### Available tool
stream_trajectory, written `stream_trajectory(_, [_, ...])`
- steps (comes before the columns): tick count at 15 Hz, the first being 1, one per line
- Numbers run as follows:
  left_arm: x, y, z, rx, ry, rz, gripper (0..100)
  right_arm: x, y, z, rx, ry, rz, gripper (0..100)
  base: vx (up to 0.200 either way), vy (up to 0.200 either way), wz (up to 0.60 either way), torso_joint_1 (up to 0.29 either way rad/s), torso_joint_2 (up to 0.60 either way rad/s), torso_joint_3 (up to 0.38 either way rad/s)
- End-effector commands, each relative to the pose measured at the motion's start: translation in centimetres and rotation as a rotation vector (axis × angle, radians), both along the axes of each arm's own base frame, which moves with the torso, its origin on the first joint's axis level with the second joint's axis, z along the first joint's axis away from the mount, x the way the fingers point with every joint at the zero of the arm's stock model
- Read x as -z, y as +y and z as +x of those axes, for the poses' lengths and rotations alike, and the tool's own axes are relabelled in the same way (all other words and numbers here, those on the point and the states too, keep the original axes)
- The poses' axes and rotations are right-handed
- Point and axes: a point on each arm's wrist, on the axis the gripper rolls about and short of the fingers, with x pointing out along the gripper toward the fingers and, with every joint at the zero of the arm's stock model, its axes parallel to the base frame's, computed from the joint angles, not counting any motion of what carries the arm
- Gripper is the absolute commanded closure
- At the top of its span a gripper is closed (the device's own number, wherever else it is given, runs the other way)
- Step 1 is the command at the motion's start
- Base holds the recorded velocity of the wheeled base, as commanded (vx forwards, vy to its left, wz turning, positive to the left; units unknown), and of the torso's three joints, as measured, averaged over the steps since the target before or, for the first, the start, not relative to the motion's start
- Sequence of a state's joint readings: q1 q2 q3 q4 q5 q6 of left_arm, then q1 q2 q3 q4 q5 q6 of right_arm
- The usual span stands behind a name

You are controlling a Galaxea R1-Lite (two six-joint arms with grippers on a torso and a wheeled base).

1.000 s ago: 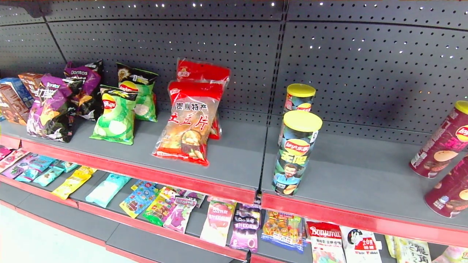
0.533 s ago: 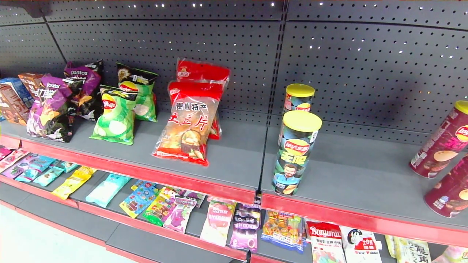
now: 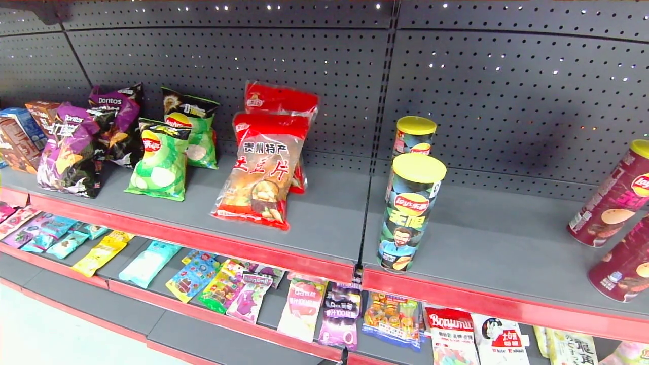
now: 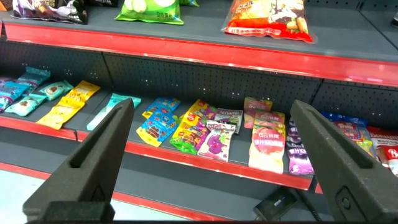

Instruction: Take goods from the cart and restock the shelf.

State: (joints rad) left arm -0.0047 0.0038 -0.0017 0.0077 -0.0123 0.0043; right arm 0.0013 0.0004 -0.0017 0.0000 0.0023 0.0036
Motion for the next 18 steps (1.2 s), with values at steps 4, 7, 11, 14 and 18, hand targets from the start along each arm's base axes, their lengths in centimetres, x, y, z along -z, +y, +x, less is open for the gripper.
stream_trajectory(4, [0.0, 0.0, 0.0, 0.0, 0.001, 0.0, 0, 0.0, 0.0, 0.0, -0.001, -0.002, 0.004, 0, 0.0, 0.0, -0.45, 0.003, 0.0, 0.002])
stream_trajectory(7, [0.0, 0.0, 0.0, 0.0, 0.001, 0.0, 0, 0.0, 0.0, 0.0, 0.001, -0.002, 0.004, 0, 0.0, 0.0, -0.6, 0.001, 0.0, 0.004])
stream_trajectory(11, [0.0, 0.0, 0.1, 0.003, 0.009, 0.002, 0, 0.0, 0.0, 0.0, 0.001, -0.002, 0.004, 0, 0.0, 0.0, 0.0, 0.0, 0.0, 0.0])
stream_trajectory(14, [-0.2, 0.1, 0.7, 0.057, 0.091, 0.006, 0, 0.0, 0.0, 0.0, -0.001, -0.002, 0.001, 0, 0.0, 0.0, 0.0, 0.0, 0.0, 0.0])
stream_trajectory(18, [-4.1, 0.0, 2.1, 0.14, 0.155, -0.015, 0, 0.0, 0.0, 0.0, -0.001, -0.002, 0.001, 0, 0.0, 0.0, 0.0, 0.0, 0.0, 0.0])
